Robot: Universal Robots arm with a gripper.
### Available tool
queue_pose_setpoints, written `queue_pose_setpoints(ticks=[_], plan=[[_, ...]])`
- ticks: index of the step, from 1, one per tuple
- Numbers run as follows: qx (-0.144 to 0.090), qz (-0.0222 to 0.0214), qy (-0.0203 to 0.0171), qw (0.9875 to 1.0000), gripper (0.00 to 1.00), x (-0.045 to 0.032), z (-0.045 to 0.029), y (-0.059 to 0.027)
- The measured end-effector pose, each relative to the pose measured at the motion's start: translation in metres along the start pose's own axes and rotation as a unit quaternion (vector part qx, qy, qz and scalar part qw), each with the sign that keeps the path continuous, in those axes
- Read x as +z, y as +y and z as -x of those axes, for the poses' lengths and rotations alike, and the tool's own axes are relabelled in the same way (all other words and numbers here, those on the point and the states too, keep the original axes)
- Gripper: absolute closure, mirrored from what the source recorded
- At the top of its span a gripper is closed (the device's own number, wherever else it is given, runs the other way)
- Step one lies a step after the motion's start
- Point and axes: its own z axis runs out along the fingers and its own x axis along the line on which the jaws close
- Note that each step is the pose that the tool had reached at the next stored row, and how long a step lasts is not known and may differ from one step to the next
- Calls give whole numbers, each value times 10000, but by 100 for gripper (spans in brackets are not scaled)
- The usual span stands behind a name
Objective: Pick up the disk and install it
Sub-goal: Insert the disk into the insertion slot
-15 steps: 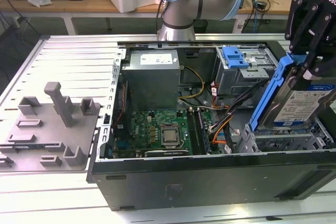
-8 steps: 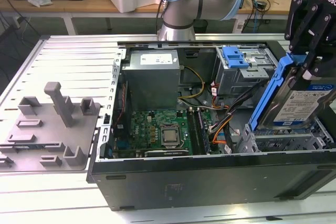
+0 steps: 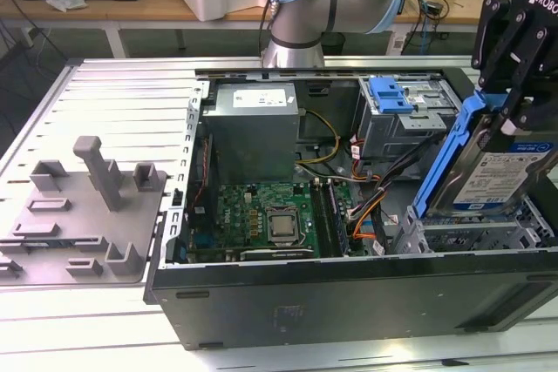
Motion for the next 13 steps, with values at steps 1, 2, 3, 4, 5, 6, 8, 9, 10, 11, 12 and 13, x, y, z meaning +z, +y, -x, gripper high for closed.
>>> queue_pose_setpoints(ticks=[1, 2, 3, 4, 5, 6, 8, 9, 10, 11, 12, 13], plan=[[0, 0, 0, 10000, 63, 4, 0, 0], [0, 1, 1, 10000, 63, 11, 0, 0], [0, 0, 1, 10000, 63, 18, 0, 0], [-1, 0, 1, 10000, 63, 26, 0, 0], [-1, 1, 0, 10000, 63, 34, 0, 0], [-1, 0, 1, 10000, 63, 40, 0, 0], [-3, -1, -5, 10000, 63, 61, -1, -2], [-3, 0, -2, 10000, 63, 61, 0, -2], [-2, 0, -1, 10000, 63, 64, 1, -1], [-2, 0, -1, 10000, 63, 68, 0, -1], [-2, 0, 0, 10000, 63, 70, 1, -1], [-2, 0, 0, 10000, 63, 72, 1, -1]])
